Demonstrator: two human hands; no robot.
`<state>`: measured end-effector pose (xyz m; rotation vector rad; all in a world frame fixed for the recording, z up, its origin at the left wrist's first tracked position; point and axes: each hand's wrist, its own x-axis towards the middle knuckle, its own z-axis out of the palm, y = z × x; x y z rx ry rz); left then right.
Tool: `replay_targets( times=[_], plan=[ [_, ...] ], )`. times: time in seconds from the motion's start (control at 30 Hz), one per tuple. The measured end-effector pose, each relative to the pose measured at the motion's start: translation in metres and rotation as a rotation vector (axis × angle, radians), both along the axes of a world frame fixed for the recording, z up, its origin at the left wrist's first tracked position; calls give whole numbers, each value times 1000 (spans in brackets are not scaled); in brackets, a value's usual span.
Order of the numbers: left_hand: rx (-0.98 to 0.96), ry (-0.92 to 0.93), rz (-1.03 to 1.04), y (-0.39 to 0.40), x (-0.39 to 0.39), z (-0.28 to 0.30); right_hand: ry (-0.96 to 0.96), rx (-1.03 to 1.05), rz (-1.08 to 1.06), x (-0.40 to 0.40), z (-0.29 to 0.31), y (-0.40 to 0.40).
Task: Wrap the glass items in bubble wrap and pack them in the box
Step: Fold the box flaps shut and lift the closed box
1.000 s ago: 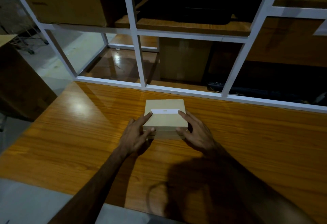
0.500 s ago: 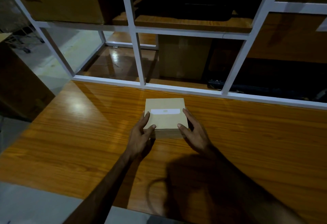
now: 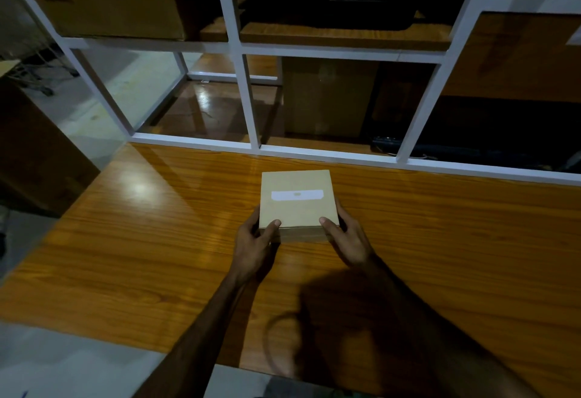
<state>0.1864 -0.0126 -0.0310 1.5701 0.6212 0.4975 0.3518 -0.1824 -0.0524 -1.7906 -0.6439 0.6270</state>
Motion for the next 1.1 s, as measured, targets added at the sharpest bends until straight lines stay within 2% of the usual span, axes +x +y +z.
replay_targets(
  times=[0.37,0.53,0.63,0.83,1.0,1.1],
  plan=[
    [-99,-8,34,1,4,-1,64,17,-30,-5,5,10],
    [-63,15,65,-9,2,1,76,49,-30,-15,12,11],
    [-45,9,152,-22,5,6,97,60,-135,-29,15,16],
    [-172,-74,280,-37,1,20,182,191,-265,-53,21,16],
    [-239,-102,218,-32,-8,45,183,256,-398,-64,28,21],
    [-357,-88,202,-31,-14,58,186,300,-432,-71,39,21]
  ],
)
